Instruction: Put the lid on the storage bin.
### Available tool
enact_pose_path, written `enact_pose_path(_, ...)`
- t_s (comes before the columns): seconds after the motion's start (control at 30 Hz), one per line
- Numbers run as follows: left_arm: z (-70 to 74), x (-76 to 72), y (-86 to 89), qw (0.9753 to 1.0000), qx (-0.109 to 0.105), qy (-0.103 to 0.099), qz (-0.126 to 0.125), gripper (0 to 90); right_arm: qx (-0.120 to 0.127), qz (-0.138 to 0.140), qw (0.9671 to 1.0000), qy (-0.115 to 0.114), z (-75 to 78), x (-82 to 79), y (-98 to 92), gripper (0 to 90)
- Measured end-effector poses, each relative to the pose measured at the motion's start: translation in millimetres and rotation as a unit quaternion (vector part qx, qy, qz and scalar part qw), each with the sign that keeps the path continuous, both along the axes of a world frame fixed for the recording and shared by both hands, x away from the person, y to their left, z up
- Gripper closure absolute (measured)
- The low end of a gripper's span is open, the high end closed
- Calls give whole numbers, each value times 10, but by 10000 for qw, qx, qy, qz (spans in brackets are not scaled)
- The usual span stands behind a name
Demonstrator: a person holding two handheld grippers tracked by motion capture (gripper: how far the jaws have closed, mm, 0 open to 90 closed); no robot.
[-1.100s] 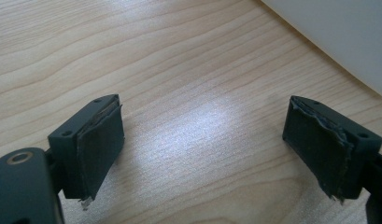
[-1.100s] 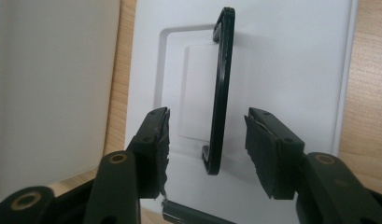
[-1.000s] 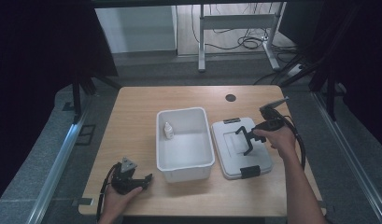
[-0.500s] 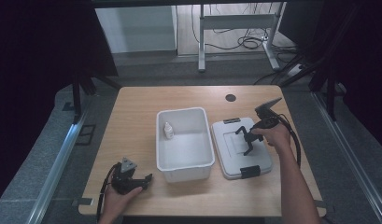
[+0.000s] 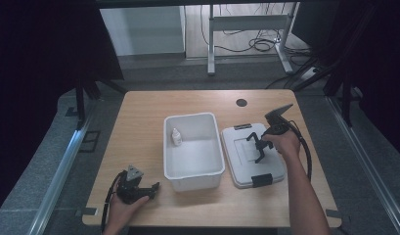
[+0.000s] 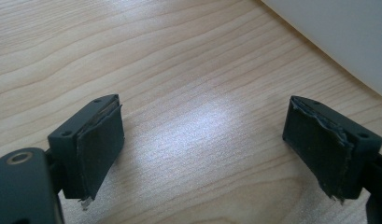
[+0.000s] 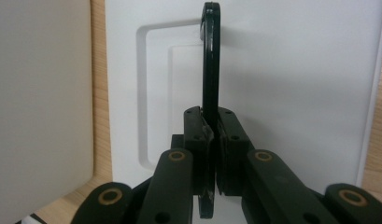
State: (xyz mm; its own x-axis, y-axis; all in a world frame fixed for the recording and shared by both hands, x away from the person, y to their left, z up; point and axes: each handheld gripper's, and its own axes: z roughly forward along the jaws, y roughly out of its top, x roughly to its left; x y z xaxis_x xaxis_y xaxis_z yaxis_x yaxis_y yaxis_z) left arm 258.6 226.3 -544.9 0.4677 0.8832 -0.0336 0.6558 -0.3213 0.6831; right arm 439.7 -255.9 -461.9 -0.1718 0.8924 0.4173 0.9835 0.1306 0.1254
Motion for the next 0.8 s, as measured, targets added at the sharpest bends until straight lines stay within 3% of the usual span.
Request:
enact_pose_path(0.37,1,1,1,10000,1,1,-7,125,64,-192,9998,-59,84,-50,42,852)
enact_pose_path(0.67,1,1,2,10000,2,1,-13,126,318,-294,9987,-253,235,-150,-86,851)
enact_pose_path(0.8,1,2,2,10000,4,1,-16,126,322,-290,9985,-337,333,-189,-138,851)
